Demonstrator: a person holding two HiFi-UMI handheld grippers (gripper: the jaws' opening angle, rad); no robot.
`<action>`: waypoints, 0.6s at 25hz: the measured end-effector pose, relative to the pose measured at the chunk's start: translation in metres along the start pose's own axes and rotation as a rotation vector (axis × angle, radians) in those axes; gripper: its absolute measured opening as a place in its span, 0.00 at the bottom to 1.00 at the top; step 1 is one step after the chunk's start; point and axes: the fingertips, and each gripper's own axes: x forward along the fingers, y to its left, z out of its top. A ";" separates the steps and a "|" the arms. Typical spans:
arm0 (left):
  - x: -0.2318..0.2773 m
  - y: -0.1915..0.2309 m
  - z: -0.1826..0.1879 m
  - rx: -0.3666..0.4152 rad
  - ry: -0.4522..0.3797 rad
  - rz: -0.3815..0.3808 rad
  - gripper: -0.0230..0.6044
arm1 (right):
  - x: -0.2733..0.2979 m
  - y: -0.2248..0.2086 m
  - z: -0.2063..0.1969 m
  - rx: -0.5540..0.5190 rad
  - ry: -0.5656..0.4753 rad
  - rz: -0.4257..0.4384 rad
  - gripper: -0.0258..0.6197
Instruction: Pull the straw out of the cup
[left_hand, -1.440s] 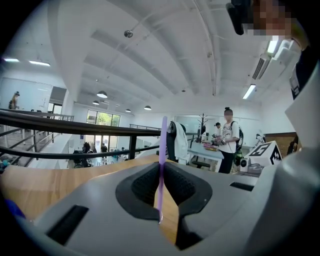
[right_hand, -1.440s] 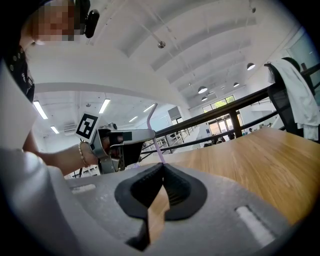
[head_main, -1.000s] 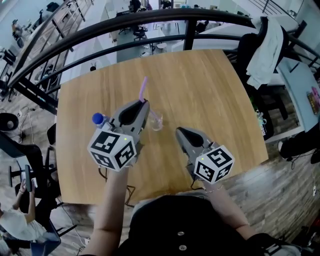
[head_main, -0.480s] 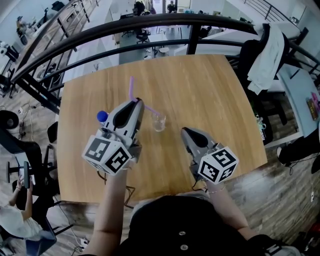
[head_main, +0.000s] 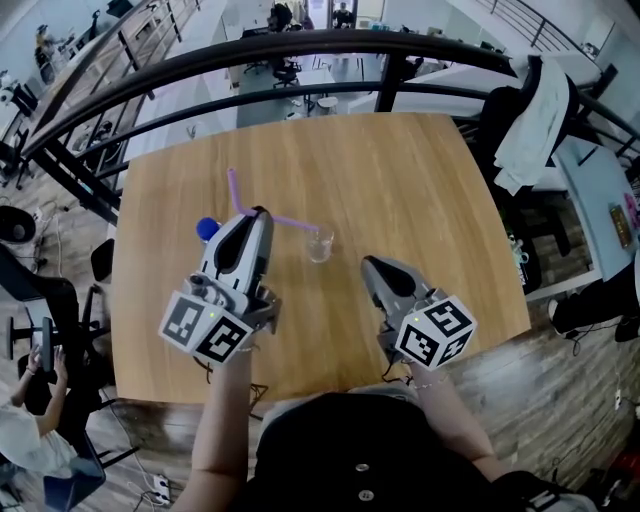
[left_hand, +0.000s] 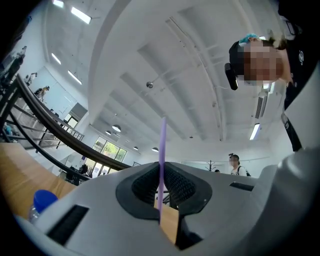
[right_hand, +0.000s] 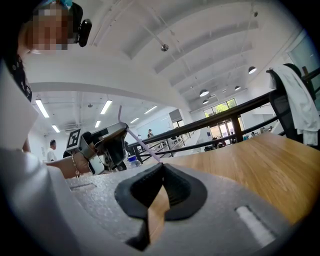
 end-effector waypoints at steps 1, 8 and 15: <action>-0.004 0.000 0.000 -0.006 -0.006 -0.007 0.10 | 0.000 0.001 0.001 0.001 -0.003 0.001 0.04; -0.031 -0.001 -0.004 -0.037 -0.047 -0.033 0.10 | 0.002 0.011 0.005 -0.008 -0.020 0.013 0.04; -0.052 0.002 -0.018 -0.083 -0.055 -0.006 0.10 | 0.005 0.015 0.002 -0.004 -0.008 0.024 0.04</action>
